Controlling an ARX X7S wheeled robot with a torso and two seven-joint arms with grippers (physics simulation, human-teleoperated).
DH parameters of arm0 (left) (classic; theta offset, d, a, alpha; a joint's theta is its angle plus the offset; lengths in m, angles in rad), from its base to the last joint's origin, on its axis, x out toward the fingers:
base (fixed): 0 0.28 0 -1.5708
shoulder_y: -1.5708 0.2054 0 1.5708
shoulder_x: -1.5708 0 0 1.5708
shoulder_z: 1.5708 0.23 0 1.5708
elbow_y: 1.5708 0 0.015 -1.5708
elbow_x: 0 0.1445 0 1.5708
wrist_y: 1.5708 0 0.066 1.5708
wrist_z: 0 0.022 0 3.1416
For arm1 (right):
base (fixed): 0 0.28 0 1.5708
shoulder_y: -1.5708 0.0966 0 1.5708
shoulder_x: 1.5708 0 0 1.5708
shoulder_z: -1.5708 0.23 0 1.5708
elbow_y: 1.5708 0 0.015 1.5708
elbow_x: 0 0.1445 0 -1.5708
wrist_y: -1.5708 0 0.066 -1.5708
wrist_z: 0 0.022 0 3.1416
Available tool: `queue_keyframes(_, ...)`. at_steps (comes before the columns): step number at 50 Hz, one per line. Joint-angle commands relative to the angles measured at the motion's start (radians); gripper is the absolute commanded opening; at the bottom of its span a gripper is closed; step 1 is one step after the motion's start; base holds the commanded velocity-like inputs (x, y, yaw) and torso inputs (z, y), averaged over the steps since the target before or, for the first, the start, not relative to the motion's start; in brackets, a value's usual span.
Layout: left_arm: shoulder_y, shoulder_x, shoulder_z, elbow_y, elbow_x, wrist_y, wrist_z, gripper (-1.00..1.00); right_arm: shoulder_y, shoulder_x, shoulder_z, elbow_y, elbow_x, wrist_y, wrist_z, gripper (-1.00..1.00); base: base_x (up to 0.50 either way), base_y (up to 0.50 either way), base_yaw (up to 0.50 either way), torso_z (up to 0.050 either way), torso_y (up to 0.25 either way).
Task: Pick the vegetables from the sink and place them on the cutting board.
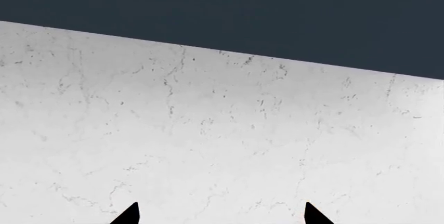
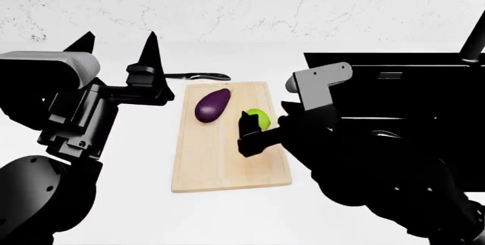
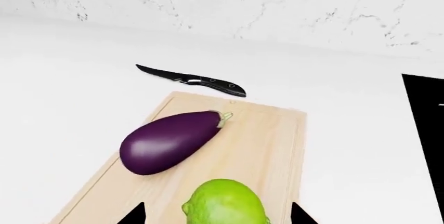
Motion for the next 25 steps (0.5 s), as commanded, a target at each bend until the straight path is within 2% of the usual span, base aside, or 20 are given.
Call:
queue_keyframes(1, 0.002, -0.001, 0.0, 0.004, -0.003, 0.0, 0.002, 1.0, 0.0, 0.113, 0.062, -0.332, 0.019, -0.007, 0.166, 1.0, 0.0, 0.0, 0.0, 0.0, 0.0)
queue_keyframes(6, -0.003, -0.012, 0.011, 0.035, 0.0, -0.016, 0.008, 1.0, -0.101, 0.193, 0.082, -0.494, -0.134, -0.085, 0.187, 1.0, 0.0, 0.0, 0.0, 0.0, 0.0)
queue_keyframes(15, 0.01, -0.016, 0.017, 0.063, 0.004, -0.023, -0.013, 1.0, -0.301, 0.271, 0.118, -0.571, -0.325, -0.285, 0.101, 1.0, 0.0, 0.0, 0.0, 0.0, 0.0)
queue_keyframes(19, 0.013, -0.025, 0.016, 0.083, 0.015, -0.032, -0.039, 1.0, -0.352, 0.303, 0.153, -0.581, -0.319, -0.353, 0.092, 1.0, 0.0, 0.0, 0.0, 0.0, 0.0)
queue_keyframes(25, 0.029, -0.051, 0.007, 0.151, 0.028, -0.035, -0.083, 1.0, -0.393, 0.373, 0.199, -0.664, -0.323, -0.387, 0.163, 1.0, 0.0, 0.0, 0.0, 0.0, 0.0)
